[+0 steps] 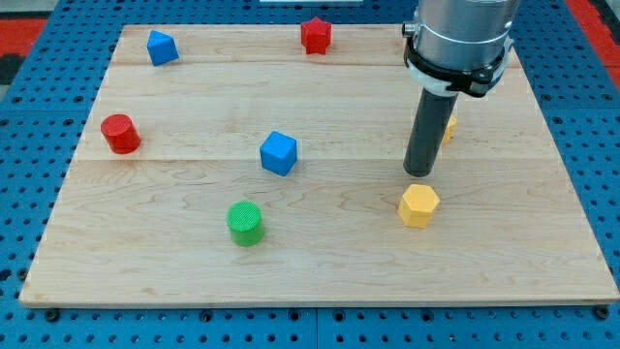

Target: Slide yellow hexagon a bit left and up

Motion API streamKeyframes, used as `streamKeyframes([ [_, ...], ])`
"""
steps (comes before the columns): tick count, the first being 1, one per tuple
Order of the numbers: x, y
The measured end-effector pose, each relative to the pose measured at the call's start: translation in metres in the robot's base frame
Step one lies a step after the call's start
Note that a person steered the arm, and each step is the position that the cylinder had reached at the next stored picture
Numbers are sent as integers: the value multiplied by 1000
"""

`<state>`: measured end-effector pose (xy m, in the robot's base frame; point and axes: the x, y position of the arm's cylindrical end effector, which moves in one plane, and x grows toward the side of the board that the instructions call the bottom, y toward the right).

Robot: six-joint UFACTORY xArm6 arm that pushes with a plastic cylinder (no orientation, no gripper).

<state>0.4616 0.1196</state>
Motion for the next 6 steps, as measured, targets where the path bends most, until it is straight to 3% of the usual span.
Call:
streamKeyframes([
  [2,-1,-84],
  [3,-2,-3],
  [4,42,65],
  [5,85,21],
  [6,49,-23],
])
